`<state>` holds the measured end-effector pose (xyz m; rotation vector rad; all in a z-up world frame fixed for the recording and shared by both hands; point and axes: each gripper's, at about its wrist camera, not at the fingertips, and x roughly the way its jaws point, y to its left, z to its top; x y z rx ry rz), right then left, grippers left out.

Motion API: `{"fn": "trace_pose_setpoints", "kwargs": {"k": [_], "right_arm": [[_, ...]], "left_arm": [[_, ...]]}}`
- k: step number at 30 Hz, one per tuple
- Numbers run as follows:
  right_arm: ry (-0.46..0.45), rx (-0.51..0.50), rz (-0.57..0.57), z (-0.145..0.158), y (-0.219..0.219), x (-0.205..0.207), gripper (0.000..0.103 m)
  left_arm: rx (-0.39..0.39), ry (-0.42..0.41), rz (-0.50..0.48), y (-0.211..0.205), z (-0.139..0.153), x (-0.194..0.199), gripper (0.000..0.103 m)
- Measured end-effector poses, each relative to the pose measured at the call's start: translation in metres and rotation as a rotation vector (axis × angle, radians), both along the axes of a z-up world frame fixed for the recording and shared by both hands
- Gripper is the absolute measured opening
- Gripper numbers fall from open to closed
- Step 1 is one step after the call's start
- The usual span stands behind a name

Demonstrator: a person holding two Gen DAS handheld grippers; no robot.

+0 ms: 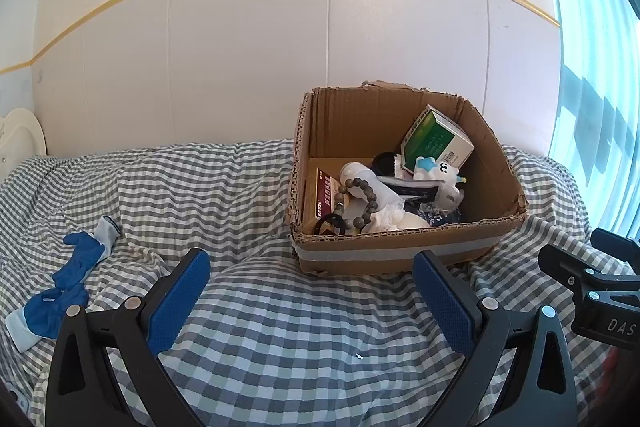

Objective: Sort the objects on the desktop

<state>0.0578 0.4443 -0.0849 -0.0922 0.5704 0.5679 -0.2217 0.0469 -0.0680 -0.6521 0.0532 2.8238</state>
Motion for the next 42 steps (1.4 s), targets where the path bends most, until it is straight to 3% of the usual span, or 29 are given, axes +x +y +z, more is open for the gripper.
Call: {"fn": "trace_pose_setpoints", "kwargs": {"k": [15, 42], "right_arm": [[0.003, -0.002, 0.0, -0.0022, -0.0002, 0.0006, 0.103], [0.009, -0.009, 0.0, -0.003, -0.0006, 0.0005, 0.103]], "left_arm": [[0.027, 0.0, 0.015, -0.0045, -0.0018, -0.0014, 0.103], [0.004, 0.014, 0.005, 0.0018, -0.0015, 0.0015, 0.103]]}}
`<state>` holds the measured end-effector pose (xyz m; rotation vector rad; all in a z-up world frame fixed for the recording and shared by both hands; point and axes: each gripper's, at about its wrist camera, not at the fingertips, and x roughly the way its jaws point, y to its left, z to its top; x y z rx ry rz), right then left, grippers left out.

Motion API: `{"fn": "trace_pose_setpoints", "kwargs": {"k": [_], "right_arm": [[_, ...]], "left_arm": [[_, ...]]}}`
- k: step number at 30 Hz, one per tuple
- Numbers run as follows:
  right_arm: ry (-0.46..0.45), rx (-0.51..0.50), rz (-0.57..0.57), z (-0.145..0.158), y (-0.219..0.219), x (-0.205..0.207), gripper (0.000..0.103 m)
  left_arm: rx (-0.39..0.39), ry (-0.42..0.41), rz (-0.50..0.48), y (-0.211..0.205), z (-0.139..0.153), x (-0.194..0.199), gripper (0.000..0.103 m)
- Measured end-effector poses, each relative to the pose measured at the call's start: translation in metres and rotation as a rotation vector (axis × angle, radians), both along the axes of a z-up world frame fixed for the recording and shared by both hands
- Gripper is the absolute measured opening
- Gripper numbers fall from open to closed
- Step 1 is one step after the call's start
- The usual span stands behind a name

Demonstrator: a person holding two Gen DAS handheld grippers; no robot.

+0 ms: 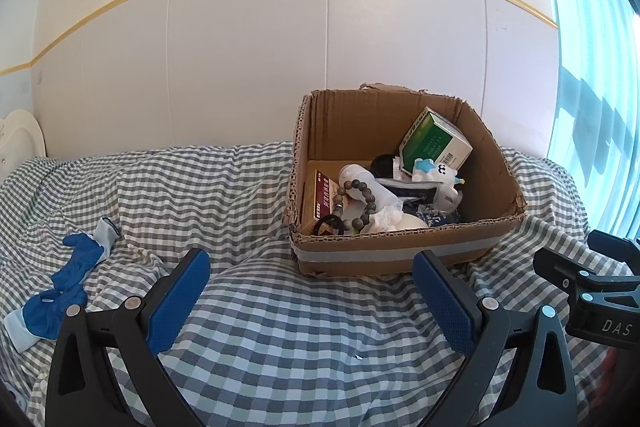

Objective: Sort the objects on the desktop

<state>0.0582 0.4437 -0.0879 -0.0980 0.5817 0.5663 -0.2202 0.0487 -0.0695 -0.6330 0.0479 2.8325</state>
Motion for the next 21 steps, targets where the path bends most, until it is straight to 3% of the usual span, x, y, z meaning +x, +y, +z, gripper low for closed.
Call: {"fn": "trace_pose_setpoints", "kwargs": {"k": [16, 21], "right_arm": [[0.002, -0.004, 0.003, -0.0011, -0.0005, -0.0002, 0.103], [0.004, -0.006, 0.004, -0.002, -0.0014, -0.0006, 0.103]], "left_arm": [[-0.008, -0.001, -0.004, 0.0008, -0.0005, 0.0002, 0.103], [-0.001, 0.031, -0.06, 0.0002, -0.0007, 0.0069, 0.103]]}}
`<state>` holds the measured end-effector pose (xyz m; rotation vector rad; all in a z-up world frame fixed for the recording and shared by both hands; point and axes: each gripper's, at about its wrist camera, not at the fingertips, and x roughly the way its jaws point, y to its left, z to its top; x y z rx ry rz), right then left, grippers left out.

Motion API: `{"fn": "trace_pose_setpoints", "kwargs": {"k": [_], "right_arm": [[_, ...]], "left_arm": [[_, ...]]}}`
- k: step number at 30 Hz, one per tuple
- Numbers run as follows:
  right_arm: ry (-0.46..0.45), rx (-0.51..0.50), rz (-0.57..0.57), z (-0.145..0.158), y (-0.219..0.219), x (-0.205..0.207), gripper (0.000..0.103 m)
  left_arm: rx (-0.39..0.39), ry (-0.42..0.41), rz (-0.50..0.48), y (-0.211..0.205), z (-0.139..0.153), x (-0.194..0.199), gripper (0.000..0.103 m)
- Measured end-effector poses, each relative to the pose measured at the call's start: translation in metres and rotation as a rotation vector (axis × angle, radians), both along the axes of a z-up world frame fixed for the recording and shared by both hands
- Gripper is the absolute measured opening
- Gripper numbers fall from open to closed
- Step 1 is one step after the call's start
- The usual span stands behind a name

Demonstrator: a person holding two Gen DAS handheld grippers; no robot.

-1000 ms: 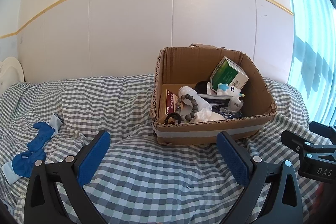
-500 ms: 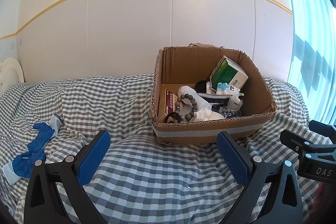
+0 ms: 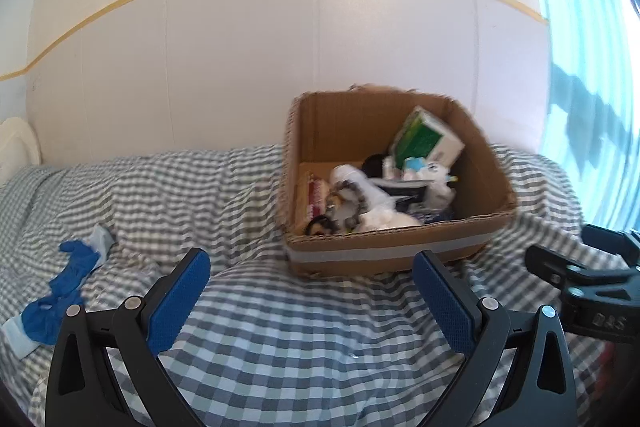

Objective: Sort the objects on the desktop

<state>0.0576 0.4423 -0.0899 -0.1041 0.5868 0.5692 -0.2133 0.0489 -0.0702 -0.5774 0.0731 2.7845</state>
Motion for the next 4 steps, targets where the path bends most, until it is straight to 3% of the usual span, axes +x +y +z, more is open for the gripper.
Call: {"fn": "trace_pose_setpoints", "kwargs": {"k": [4], "right_arm": [[0.0, -0.001, 0.001, 0.0, 0.001, 0.001, 0.103]], "left_arm": [[-0.031, 0.04, -0.018, 0.0061, 0.0005, 0.0076, 0.103]]}}
